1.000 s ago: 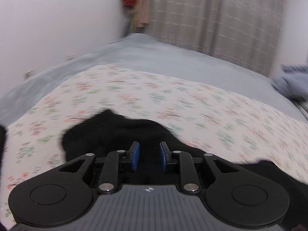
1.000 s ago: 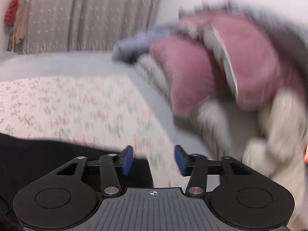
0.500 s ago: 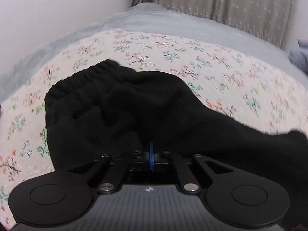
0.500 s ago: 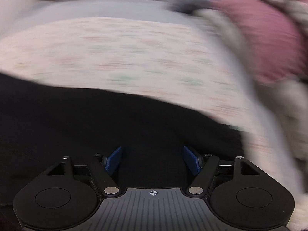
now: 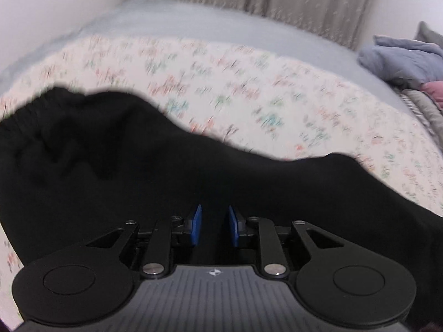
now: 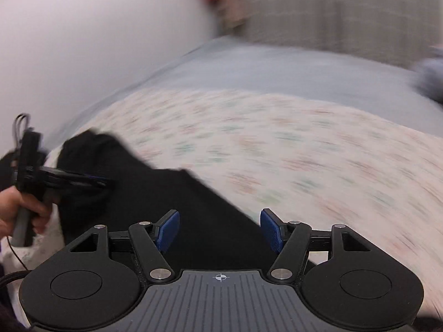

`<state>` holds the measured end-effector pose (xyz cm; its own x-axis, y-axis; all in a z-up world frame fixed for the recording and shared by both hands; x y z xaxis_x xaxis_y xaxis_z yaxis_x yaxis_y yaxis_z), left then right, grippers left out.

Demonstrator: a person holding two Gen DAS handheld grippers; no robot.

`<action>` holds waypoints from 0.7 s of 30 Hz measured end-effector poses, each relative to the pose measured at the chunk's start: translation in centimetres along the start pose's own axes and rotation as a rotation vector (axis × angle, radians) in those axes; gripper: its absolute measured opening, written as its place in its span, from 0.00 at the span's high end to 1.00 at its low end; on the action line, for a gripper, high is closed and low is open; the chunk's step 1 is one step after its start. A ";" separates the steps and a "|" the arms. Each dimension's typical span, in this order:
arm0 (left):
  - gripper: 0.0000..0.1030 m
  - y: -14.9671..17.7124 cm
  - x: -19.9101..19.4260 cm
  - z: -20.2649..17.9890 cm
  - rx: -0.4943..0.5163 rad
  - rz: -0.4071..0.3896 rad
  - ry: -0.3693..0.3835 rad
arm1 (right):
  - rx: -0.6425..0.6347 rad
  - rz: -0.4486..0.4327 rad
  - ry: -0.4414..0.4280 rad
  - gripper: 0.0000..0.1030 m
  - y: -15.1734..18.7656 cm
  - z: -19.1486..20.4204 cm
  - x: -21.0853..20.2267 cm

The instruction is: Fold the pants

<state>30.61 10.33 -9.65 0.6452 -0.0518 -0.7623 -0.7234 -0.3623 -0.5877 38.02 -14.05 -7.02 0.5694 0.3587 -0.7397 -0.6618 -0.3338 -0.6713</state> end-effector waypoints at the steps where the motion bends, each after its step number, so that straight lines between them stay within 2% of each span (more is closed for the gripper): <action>1: 0.83 -0.4 0.3 0.9 -0.023 0.007 -0.003 | -0.022 0.020 -0.032 0.47 -1.2 0.3 2.3; 2: 0.83 -0.5 0.1 1.4 -0.049 0.013 -0.003 | -0.035 0.042 -0.055 0.51 -2.0 0.6 4.3; 4: 0.87 -0.9 0.2 2.1 -0.087 0.029 0.000 | -0.007 0.076 -0.097 0.64 -3.3 0.4 8.2; 6: 0.88 -0.9 0.4 2.4 -0.096 0.041 0.001 | 0.045 0.101 -0.149 0.65 -4.1 -0.6 11.3; 11: 0.88 -1.1 0.4 1.6 -0.088 0.053 -0.010 | 0.109 0.160 -0.297 0.68 -4.3 -0.2 15.5; 12: 0.88 -1.3 0.4 1.9 -0.102 0.051 0.000 | 0.087 0.179 -0.301 0.82 -4.4 0.6 15.9; 13: 0.88 -1.5 0.3 2.2 -0.122 0.046 0.015 | 0.048 0.196 -0.286 0.90 -4.3 1.3 16.0; 14: 0.88 -1.9 0.2 2.7 -0.151 0.032 0.027 | 0.028 0.199 -0.267 0.92 -4.3 1.5 16.1; 15: 0.88 -2.4 0.2 3.1 -0.179 0.014 0.031 | 0.040 0.187 -0.251 0.97 -4.3 1.4 16.0; 16: 0.88 -2.9 0.1 3.8 -0.206 -0.011 0.012 | 0.067 0.154 -0.223 0.97 -4.3 1.0 15.4; 18: 0.88 -3.7 -0.1 5.3 -0.241 -0.052 -0.058 | 0.113 0.037 -0.199 0.97 -4.6 0.3 13.3; 19: 0.91 -3.9 0.0 6.1 -0.260 -0.054 -0.091 | 0.126 -0.028 -0.199 0.97 -4.5 0.3 12.1; 21: 1.00 -4.0 0.4 7.5 -0.318 -0.029 -0.100 | 0.169 -0.102 -0.210 0.98 -4.2 0.4 10.5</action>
<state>31.90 18.73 -9.64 0.6256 0.0487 -0.7786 -0.5823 -0.6351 -0.5076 46.56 -8.51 -11.95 0.5353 0.5613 -0.6312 -0.6884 -0.1431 -0.7110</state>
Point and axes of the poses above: each gripper's, at about its wrist camera, not at the fingertips, and x roughly the way its jaws point, z to its left, y to its underside, the point moved 3 cm from there along x, roughly the way its jaws point, and after that the axes turned 13 degrees about -x, right-handed, at the moved point
